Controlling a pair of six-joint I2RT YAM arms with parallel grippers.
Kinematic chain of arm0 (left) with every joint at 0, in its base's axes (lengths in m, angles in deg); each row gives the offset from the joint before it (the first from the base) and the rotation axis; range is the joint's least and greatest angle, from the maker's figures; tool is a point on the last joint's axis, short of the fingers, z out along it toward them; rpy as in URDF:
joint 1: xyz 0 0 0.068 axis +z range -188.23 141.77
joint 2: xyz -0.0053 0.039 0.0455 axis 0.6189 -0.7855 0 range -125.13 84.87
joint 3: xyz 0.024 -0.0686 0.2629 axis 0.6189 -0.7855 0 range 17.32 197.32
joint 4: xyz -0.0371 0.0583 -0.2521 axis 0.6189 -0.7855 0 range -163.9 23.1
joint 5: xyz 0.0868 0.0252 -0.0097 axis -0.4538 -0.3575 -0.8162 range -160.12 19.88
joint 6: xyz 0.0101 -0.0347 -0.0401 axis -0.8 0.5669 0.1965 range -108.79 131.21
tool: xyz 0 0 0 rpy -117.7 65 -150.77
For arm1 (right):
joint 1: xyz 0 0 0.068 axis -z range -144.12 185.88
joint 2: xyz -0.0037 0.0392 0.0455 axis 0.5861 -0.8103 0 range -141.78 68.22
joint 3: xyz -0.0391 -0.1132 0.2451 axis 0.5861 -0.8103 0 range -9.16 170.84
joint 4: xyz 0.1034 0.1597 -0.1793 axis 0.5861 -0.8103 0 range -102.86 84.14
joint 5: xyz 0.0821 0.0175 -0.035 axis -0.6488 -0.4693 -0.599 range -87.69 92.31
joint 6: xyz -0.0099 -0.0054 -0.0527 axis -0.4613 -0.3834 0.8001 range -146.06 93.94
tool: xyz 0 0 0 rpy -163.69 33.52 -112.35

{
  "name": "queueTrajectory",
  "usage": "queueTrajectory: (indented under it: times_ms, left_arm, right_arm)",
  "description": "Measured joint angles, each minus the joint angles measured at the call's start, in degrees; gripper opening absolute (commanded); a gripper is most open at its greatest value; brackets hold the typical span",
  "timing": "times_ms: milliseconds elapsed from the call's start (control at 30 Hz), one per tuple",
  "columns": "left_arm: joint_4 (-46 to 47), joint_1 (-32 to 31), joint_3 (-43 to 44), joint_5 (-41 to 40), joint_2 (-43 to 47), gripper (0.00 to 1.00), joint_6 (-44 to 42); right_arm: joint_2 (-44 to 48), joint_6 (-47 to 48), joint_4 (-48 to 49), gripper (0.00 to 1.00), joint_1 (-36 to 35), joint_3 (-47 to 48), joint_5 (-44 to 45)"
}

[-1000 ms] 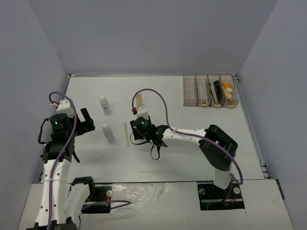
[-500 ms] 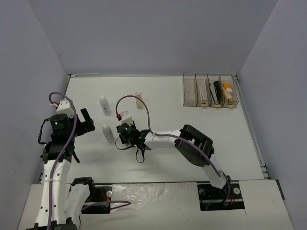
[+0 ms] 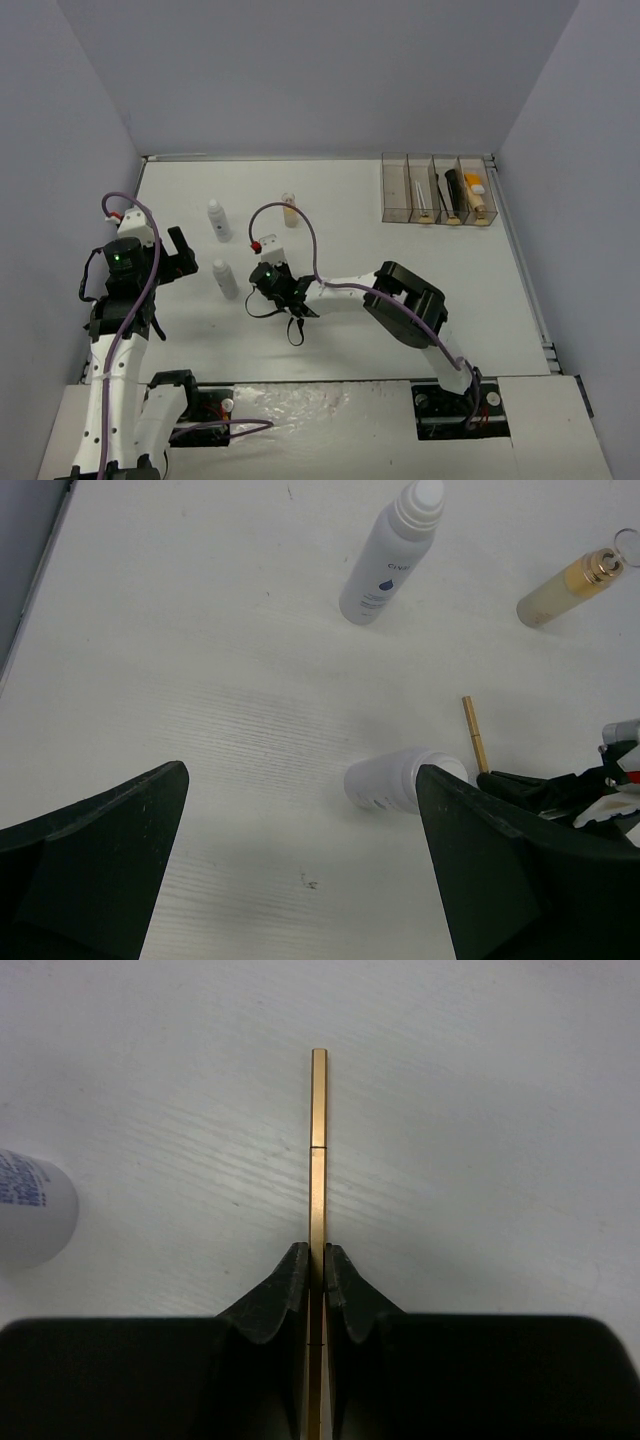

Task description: Organize the makeup

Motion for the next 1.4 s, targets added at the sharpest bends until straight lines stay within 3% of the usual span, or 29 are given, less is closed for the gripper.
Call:
queueTrajectory:
  times_ms: [267,433,567,800,1067,1200,1267,1400]
  left_arm:
    - [0.0,0.0,0.0,0.0,0.0,0.97,0.0]
    - [0.0,0.0,0.0,0.0,0.0,0.97,0.0]
    - [0.0,0.0,0.0,0.0,0.0,0.97,0.0]
    - [0.0,0.0,0.0,0.3,-0.2,0.97,0.0]
    - [0.1,0.0,0.0,1.1,-0.4,0.97,0.0]
    - [0.5,0.0,0.0,1.4,-0.9,0.97,-0.1]
    - [0.7,0.0,0.1,1.6,-1.5,0.97,-0.2]
    - [0.8,0.0,1.8,2.3,-4.5,0.97,-0.3]
  right_arm:
    - [14.3,3.7,-3.7,0.00,8.0,-15.5,-2.3]
    - [26.2,10.4,-7.1,0.00,21.6,-17.0,-6.9]
    - [30.9,17.0,-8.5,0.00,35.2,-12.3,-11.6]
    - [24.0,24.6,-10.1,0.00,51.5,-0.8,-20.0]
    - [7.3,28.6,-11.2,0.00,58.5,10.3,-26.2]
    - [2.5,29.5,-12.1,0.10,59.5,14.1,-27.9]
    - [0.7,29.9,-12.1,0.28,59.5,16.1,-28.6]
    - [-0.6,30.3,-12.2,0.48,59.5,18.5,-29.7]
